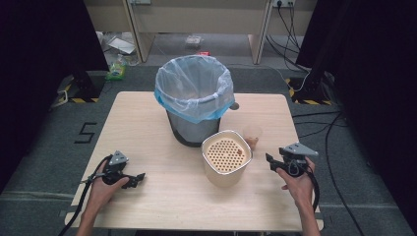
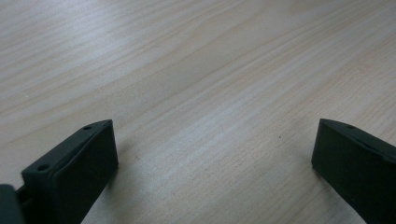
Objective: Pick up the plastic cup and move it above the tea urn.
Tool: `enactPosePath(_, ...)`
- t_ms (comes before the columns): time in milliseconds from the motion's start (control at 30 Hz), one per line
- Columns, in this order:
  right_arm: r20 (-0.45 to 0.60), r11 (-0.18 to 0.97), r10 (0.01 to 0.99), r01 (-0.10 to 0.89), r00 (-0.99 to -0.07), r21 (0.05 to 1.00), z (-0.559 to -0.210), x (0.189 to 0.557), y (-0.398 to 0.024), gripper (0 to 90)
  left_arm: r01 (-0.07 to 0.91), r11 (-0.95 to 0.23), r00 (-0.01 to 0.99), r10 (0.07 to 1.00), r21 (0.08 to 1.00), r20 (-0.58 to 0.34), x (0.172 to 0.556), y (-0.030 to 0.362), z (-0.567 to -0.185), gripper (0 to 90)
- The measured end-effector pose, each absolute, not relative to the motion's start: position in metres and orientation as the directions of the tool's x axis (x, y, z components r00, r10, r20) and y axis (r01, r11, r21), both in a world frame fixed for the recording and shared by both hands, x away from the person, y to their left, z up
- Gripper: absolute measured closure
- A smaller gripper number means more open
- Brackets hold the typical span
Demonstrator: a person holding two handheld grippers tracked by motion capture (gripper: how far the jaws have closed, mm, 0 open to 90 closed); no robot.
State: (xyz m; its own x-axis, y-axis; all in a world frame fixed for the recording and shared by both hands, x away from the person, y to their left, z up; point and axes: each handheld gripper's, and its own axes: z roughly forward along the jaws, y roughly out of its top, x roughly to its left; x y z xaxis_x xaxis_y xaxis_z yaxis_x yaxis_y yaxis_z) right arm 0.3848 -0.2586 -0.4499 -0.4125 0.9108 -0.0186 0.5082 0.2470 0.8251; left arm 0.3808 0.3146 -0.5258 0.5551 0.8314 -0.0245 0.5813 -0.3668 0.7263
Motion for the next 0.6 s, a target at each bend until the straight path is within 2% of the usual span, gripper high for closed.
enactPosePath(367, 0.005, 0.221, 0.916, 0.517, -0.4, 0.827, -0.429, 0.413, -0.252, 48.2, 0.582, -0.367, 0.555, 0.832, 0.726, -0.024, 0.381, 0.315, -0.526, 0.0)
enactPosePath(600, -0.012, 0.243, 0.915, 0.526, -0.404, 0.815, -0.419, 0.43, -0.242, 49.7, 0.582, -0.366, 0.554, 0.832, 0.726, -0.025, 0.381, 0.315, -0.526, 0.0)
